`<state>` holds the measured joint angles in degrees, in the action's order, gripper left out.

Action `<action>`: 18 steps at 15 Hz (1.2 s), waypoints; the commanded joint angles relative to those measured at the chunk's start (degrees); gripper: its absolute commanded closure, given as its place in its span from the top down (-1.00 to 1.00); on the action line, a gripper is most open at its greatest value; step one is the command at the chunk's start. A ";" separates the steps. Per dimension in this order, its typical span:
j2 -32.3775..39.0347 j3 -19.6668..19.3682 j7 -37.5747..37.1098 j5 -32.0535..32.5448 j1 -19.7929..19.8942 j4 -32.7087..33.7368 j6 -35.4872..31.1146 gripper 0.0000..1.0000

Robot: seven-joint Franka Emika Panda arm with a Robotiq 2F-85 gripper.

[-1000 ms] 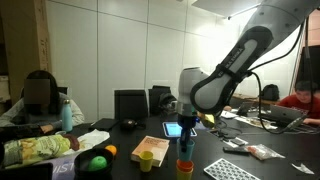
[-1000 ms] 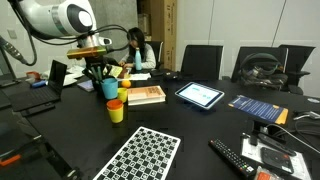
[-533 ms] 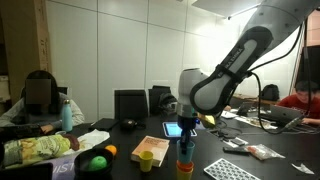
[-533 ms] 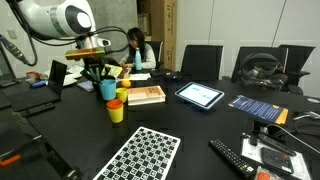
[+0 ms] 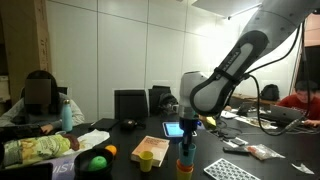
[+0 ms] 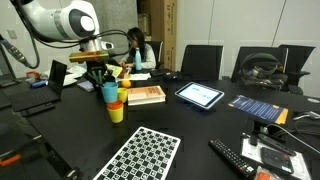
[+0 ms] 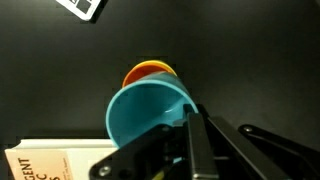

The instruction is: Stack the cups together

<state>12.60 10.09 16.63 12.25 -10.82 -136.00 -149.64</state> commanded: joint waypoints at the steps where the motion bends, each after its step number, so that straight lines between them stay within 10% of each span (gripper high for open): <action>1: 1.28 1.28 2.66 -1.66 0.94 1.75 0.38 -0.99; 18: 3.93 0.20 2.90 1.66 1.06 4.62 -0.20 -0.99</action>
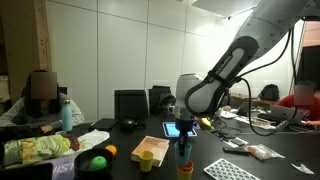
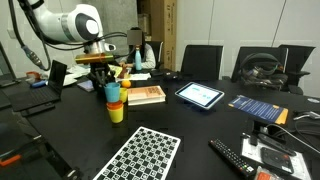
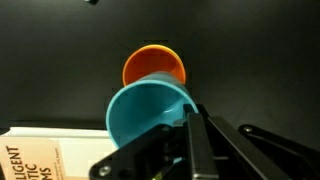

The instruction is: Stack the cups together

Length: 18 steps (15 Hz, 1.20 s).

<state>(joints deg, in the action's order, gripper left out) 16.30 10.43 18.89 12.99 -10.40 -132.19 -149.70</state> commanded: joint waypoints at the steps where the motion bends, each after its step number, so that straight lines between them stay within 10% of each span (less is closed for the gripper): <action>1: 0.21 -0.21 0.70 0.83 0.80 0.71 -0.15 -0.99; 11: 1.05 0.32 1.46 -0.73 1.97 0.16 -0.26 -0.94; 12: 1.11 0.26 1.30 -0.61 1.91 0.15 -0.25 -0.47; 18: 0.90 0.12 1.17 -0.18 1.82 -0.07 -0.29 0.24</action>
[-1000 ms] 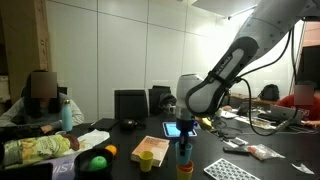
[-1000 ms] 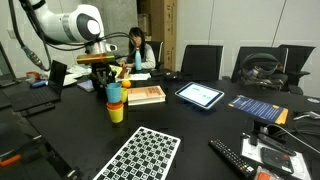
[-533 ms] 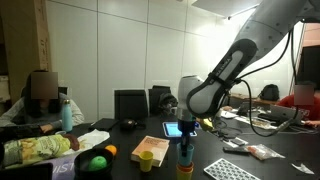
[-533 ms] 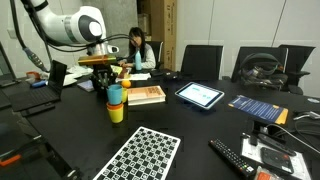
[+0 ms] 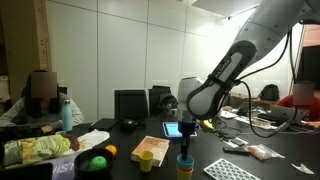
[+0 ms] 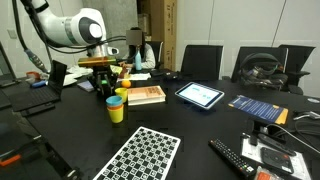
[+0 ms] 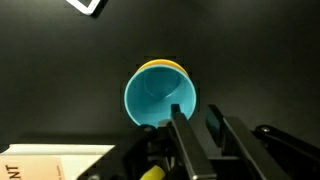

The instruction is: Stack the cups together

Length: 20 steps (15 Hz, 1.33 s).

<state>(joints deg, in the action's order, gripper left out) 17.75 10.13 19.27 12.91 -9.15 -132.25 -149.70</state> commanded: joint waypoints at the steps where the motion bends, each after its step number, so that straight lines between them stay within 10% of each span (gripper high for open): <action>1: -0.57 0.44 0.79 -0.13 0.58 -0.02 -0.31 0.38; 5: -0.89 0.50 0.67 -0.10 0.49 0.00 -0.43 0.99; 20: 0.12 0.23 -0.33 0.32 0.20 0.01 0.09 1.00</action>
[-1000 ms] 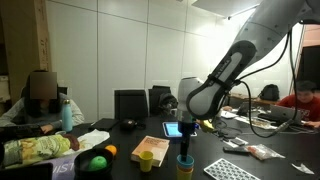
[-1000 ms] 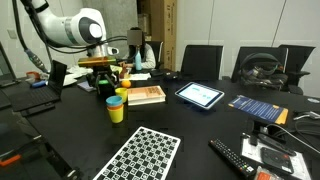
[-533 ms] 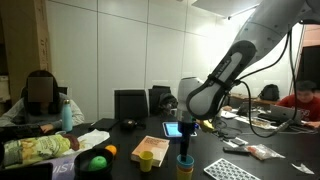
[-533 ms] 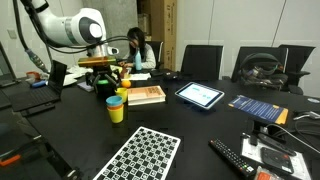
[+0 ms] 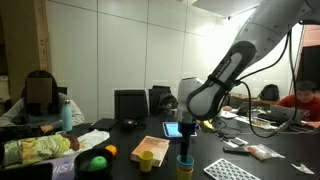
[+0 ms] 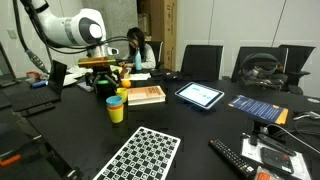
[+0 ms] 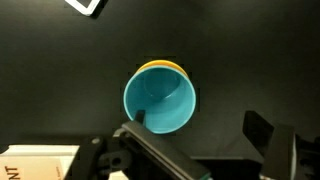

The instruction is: Stack the cups together

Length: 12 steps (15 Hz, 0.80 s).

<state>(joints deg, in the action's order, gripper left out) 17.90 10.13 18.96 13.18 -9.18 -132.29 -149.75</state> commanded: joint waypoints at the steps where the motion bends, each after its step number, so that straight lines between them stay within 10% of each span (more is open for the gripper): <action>1: -0.03 0.22 -0.01 0.04 0.23 0.05 0.13 1.00; 12: 1.48 2.10 0.69 -0.17 -0.76 1.03 -0.68 1.00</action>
<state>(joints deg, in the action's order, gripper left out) 18.33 11.08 19.08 13.15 -9.28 -132.37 -149.83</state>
